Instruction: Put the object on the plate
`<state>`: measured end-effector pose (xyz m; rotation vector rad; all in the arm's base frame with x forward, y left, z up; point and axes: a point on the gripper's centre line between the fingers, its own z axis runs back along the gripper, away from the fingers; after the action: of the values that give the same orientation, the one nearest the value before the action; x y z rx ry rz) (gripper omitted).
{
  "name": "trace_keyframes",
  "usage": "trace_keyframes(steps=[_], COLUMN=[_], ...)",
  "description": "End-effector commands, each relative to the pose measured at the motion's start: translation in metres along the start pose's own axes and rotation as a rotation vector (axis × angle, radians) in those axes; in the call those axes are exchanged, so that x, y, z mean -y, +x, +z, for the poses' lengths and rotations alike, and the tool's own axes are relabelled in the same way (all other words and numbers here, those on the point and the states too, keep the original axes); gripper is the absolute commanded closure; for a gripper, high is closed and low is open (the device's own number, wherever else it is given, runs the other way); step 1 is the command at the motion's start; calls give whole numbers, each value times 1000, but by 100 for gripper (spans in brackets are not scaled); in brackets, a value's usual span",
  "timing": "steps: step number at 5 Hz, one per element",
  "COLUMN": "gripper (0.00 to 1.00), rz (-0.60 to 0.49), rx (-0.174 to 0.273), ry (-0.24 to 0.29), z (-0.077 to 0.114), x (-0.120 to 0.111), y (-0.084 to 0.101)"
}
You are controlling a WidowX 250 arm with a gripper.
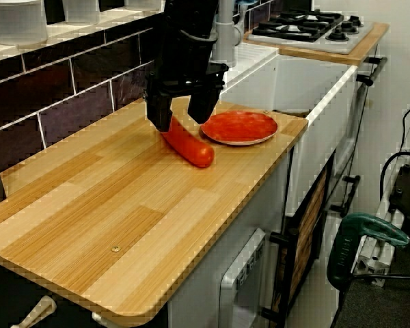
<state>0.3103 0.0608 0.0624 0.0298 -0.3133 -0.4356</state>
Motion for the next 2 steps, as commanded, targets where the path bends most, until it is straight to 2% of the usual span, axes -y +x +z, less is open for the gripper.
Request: trace_keyframes(steps=[1,2], gripper=[0,0], rz=[8,6], rx=[-13,-31], ry=[39,46], z=[-18,-28], x=[4,6], y=[-3,-4])
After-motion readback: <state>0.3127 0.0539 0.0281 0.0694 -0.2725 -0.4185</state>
